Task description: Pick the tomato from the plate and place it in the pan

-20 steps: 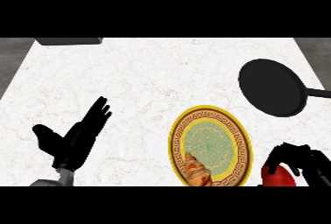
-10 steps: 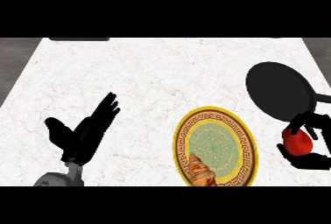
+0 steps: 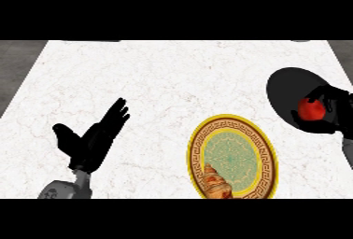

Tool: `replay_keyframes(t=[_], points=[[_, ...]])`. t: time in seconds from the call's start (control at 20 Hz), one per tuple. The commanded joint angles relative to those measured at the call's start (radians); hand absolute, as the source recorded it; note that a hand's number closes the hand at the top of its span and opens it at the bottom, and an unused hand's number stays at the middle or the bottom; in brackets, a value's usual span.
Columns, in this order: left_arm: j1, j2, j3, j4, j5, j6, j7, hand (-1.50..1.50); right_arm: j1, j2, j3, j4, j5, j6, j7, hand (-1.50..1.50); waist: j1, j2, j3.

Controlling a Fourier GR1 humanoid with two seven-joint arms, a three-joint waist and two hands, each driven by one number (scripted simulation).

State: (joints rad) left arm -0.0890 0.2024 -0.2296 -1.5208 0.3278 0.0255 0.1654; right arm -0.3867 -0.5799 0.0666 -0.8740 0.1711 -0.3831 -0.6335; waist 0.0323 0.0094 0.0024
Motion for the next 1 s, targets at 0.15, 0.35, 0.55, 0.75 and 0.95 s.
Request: replay_keyframes(t=[0.15, 0.35, 0.55, 0.75, 0.95], points=[[-0.041, -0.015, -0.006, -0.017, -0.008, 0.007, 0.045, 0.0, -0.253, 0.066, -0.111, 0.419, -0.002, -0.055, -0.163, 1.5, 0.031, 0.012, 0.003], [-0.033, -0.031, -0.018, 0.001, -0.017, -0.002, 0.024, 0.0, -0.337, 0.048, -0.151, 0.545, -0.004, -0.048, -0.23, 1.5, 0.037, 0.017, 0.003], [-0.022, -0.038, -0.038, -0.001, -0.051, 0.007, 0.007, 0.0, -0.377, 0.043, -0.174, 0.628, -0.002, -0.059, -0.258, 1.5, 0.043, 0.021, 0.004], [-0.05, -0.015, -0.018, -0.042, -0.003, -0.03, 0.049, 0.0, -0.402, -0.001, -0.035, 0.741, 0.148, -0.048, -0.051, -1.5, 0.09, 0.035, 0.004], [-0.057, -0.038, -0.025, 0.017, -0.026, -0.031, -0.003, 0.0, -0.391, 0.038, -0.053, 0.763, 0.13, 0.008, -0.114, -1.5, 0.066, 0.039, 0.006]])
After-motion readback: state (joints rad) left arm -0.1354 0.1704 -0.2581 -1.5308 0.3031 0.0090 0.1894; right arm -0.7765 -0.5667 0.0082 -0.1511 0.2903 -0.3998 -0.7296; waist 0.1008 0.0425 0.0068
